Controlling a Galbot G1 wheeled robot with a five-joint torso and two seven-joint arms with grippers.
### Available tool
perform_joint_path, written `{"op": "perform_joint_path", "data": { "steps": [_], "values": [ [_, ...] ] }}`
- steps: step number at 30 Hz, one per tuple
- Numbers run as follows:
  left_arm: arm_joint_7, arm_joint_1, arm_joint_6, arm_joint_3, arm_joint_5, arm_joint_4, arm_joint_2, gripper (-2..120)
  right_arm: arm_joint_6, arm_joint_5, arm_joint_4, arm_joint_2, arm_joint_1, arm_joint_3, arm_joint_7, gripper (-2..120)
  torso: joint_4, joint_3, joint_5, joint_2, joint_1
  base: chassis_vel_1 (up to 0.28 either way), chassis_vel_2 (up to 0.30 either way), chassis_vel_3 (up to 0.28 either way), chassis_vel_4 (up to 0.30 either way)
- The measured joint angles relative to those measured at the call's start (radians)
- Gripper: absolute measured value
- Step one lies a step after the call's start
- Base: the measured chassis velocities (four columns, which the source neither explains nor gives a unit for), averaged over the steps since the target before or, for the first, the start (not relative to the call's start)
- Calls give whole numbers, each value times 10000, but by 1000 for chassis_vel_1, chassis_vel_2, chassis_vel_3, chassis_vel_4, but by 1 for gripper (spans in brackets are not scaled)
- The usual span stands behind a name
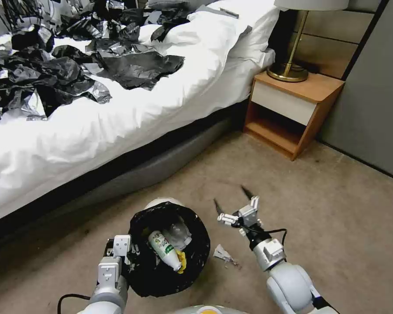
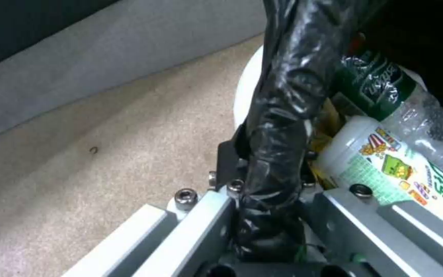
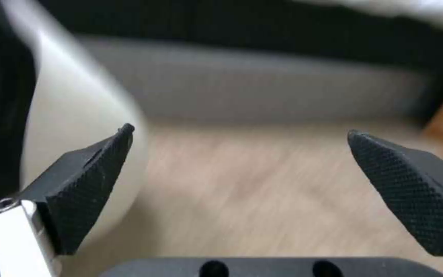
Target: Pick up the trash bin, then pick up the garbage from the floor and place it into the trash bin.
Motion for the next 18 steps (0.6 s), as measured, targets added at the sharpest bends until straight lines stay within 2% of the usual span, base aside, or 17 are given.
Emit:
{"op": "perform_joint_path", "data": {
  "steps": [5,7,14,18],
  "values": [
    [-1,-110,12,3,-6,116,8,0,-196,-53,-1050,-706,194,-531,-463,100,-2,-1,-1,0,0,0,0,0,0],
    [0,-163,30,26,-11,191,4,0,-43,-348,-1869,-931,304,-734,-695,100,-2,-1,-2,-1,0,0,0,0,0],
    [-7,-184,34,26,-26,243,10,0,774,-1005,-3592,-662,429,-694,-1371,100,-1,-1,-1,-1,0,0,0,0,0],
    [-11,-194,43,22,-42,229,17,0,1016,-1068,-4075,-551,471,-603,-1789,100,-2,0,-2,0,0,0,0,0,0]
  ]
}}
